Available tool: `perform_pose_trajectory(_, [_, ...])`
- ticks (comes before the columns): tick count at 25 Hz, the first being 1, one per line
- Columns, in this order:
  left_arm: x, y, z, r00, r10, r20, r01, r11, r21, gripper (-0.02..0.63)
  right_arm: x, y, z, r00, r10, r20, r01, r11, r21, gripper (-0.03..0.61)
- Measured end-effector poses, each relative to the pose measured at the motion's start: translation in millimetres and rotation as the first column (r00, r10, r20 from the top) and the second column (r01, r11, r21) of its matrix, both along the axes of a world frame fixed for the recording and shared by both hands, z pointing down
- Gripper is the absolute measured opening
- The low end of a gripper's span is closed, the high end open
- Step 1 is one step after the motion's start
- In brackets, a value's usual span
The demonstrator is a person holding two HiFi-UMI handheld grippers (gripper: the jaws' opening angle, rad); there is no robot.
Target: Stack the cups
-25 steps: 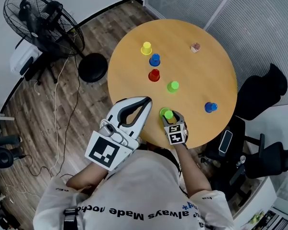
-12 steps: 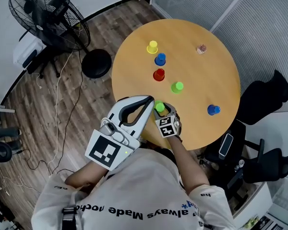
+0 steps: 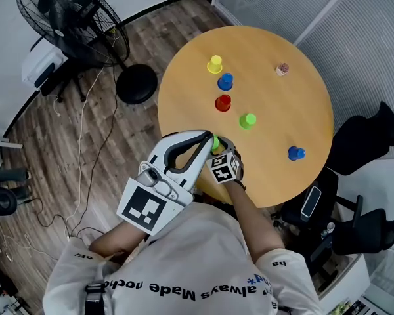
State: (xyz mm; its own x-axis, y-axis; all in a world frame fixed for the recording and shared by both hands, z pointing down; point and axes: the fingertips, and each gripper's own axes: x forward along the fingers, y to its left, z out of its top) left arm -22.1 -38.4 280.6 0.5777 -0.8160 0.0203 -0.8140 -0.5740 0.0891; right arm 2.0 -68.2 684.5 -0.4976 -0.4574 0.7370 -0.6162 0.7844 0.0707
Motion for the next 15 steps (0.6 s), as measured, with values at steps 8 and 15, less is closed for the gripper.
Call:
perform_pose_trajectory(8, [-1.6,1.6,0.9,1.0,-0.014,0.008,0.014,1.0,-0.001,0.025,1.8,6.2,16.7,1.0,-0.009,-0.017,0.008,1.0,-0.027,0.249])
perform_pose_trajectory(15, [-1.5,6.4,0.0,1.0,-0.014,0.013,0.014,1.0,-0.002,0.025,3.2,14.5,23.9,1.0,-0.006,-0.013,0.005,0.999,-0.053,0.259])
